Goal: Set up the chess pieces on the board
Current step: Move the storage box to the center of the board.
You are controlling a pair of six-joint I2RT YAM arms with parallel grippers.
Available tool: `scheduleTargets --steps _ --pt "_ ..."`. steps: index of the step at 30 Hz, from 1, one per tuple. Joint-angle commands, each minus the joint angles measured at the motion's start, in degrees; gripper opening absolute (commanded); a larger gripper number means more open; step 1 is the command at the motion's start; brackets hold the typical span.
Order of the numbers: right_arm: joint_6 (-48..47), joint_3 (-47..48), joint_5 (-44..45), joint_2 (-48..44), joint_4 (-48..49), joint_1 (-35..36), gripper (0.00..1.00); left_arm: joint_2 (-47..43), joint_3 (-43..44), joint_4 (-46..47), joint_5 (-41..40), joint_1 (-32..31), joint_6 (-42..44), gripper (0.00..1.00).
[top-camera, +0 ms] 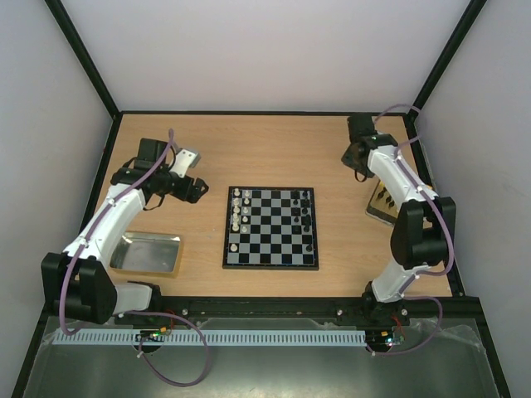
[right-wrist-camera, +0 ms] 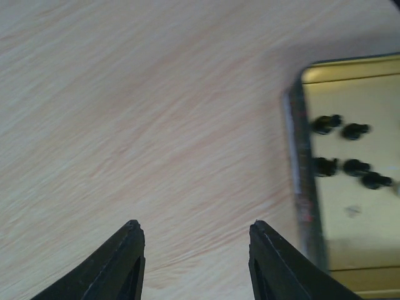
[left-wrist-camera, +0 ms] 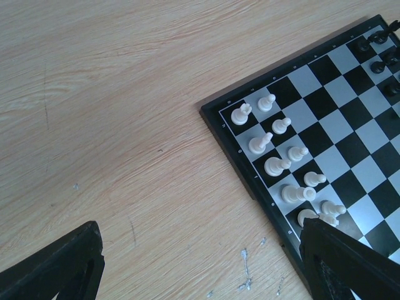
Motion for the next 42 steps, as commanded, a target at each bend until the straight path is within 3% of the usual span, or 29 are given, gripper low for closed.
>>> scheduleTargets --steps 1,17,42 --pt "-0.9 -3.6 4.5 -2.6 -3.6 -2.9 0.45 1.2 -0.4 1.1 1.7 0.3 1.0 0.86" --pt "-2.1 -12.6 0.7 -3.5 0.7 -9.7 0.42 2.5 0.3 1.5 2.4 0.3 1.4 0.86" --pt "-0.8 -20.9 -6.2 -5.5 4.0 -9.9 0.32 2.6 0.0 1.8 3.6 0.3 1.6 0.86"
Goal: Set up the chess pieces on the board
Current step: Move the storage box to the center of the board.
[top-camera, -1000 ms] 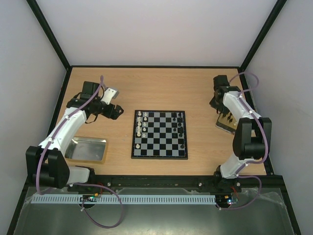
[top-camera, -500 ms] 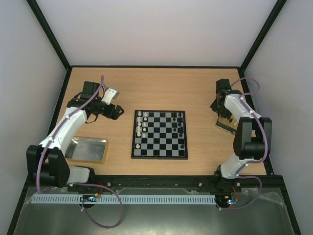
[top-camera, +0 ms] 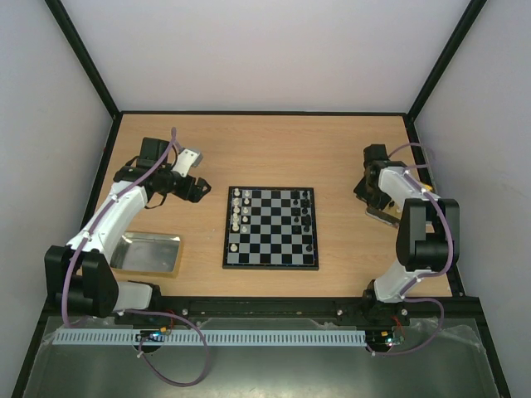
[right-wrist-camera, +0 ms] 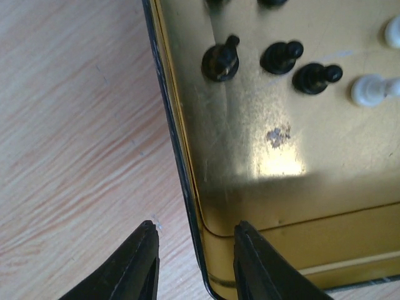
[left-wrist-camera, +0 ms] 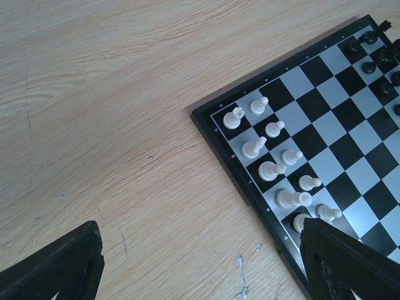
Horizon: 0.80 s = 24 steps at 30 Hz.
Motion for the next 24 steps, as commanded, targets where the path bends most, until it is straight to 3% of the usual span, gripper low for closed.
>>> scheduleTargets --steps 1,24 --pt "0.5 -2.6 -1.2 -3.6 0.9 0.0 0.32 0.4 0.0 0.2 1.2 0.2 0.7 0.86" --pt "3.3 -14.4 -6.1 -15.5 1.1 8.6 0.31 0.3 1.4 -1.8 0.7 0.2 0.1 0.87"
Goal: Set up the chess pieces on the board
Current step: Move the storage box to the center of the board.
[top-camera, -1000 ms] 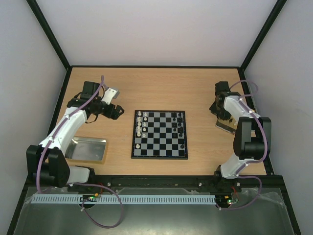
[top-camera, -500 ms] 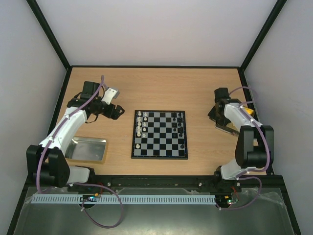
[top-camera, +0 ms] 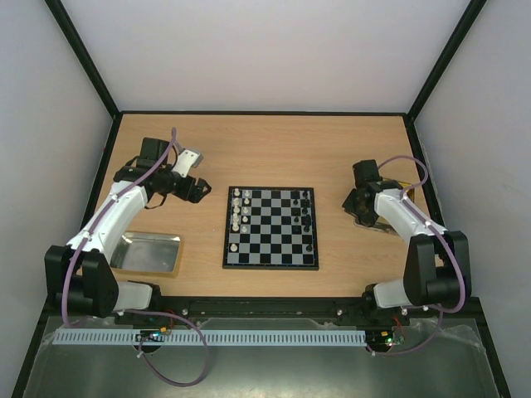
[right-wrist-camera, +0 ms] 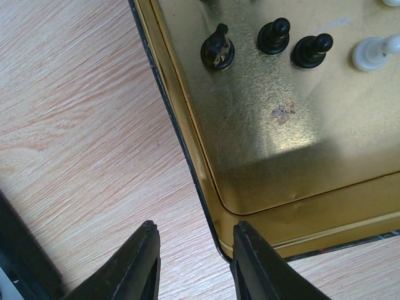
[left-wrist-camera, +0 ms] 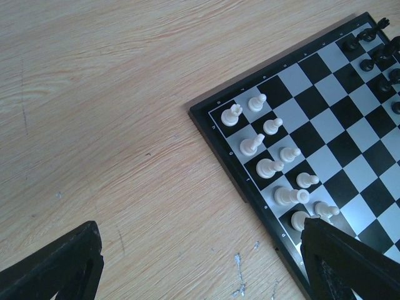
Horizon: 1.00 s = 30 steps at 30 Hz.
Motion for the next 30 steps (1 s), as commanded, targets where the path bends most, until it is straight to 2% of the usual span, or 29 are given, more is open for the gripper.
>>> scheduleTargets --steps 1,13,30 --pt "0.9 -2.7 -0.7 -1.7 -0.1 1.1 0.31 0.1 1.3 -1.4 0.2 0.2 0.2 0.87" --pt "3.0 -9.2 -3.4 -7.6 -0.5 6.5 0.28 0.6 2.6 -2.7 -0.8 0.2 0.5 0.87" --pt "11.2 -11.2 -2.6 -10.7 -0.9 24.3 0.29 0.9 2.4 -3.2 -2.5 0.2 0.6 0.87"
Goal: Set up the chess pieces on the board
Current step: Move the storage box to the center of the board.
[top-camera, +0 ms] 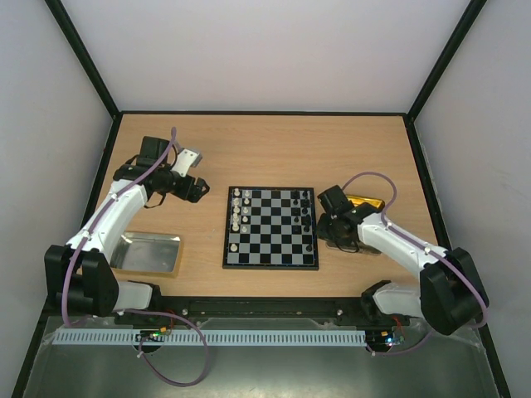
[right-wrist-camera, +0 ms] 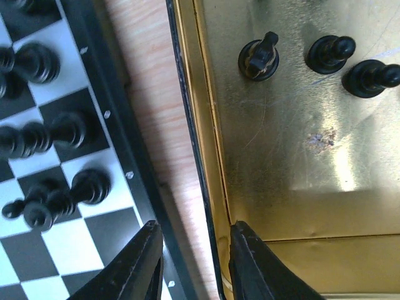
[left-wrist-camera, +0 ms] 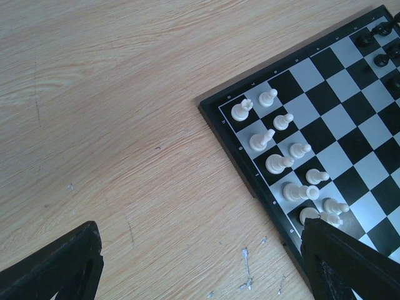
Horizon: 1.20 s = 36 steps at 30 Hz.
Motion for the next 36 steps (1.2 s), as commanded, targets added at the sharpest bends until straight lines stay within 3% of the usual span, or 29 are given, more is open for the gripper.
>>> scheduleTargets --steps 1,15,21,29,36 --pt "4.0 -1.7 0.7 -1.7 -1.5 3.8 0.29 0.6 1.3 -1.5 -0.7 0.2 0.6 0.87" --pt "6.3 -4.9 0.9 -6.3 -2.7 7.0 0.28 1.0 1.5 -1.7 -1.3 0.2 0.5 0.87" --pt "5.3 2.7 6.4 -6.7 -7.9 7.0 0.38 1.5 1.9 -1.7 -1.3 0.2 0.5 0.87" --pt "3.4 14.0 14.9 -6.6 -16.1 6.7 0.40 1.5 1.9 -1.7 -1.7 0.2 1.3 0.87" --pt "-2.1 14.2 10.4 -3.8 -13.3 -1.2 0.29 1.6 0.7 -0.2 -1.4 0.2 1.7 0.86"
